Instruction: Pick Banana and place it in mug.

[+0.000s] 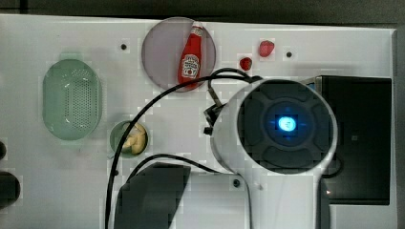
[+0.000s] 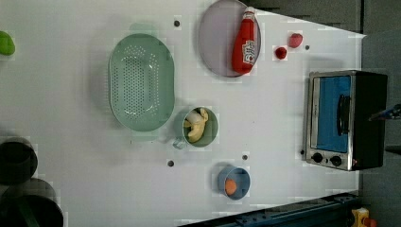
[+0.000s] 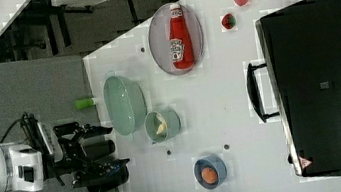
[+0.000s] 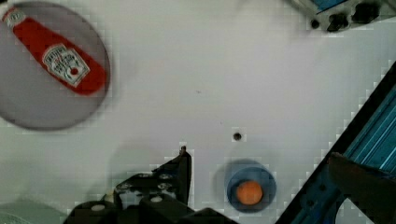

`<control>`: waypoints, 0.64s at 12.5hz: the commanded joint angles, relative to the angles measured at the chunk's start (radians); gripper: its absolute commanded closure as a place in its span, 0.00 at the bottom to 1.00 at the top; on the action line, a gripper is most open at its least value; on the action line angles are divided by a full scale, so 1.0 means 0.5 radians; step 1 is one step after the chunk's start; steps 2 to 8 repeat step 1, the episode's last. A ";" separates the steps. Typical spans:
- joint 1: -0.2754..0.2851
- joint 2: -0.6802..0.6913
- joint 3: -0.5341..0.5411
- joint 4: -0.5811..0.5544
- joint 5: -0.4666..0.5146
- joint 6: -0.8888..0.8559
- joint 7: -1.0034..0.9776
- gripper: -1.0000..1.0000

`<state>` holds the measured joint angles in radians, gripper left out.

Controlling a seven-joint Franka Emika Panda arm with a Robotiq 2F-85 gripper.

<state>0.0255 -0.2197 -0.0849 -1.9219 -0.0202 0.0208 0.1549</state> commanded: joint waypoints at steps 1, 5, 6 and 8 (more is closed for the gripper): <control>-0.012 -0.001 0.057 0.080 -0.051 0.006 -0.073 0.00; -0.012 -0.001 0.057 0.080 -0.051 0.006 -0.073 0.00; -0.012 -0.001 0.057 0.080 -0.051 0.006 -0.073 0.00; -0.012 -0.001 0.057 0.080 -0.051 0.006 -0.073 0.00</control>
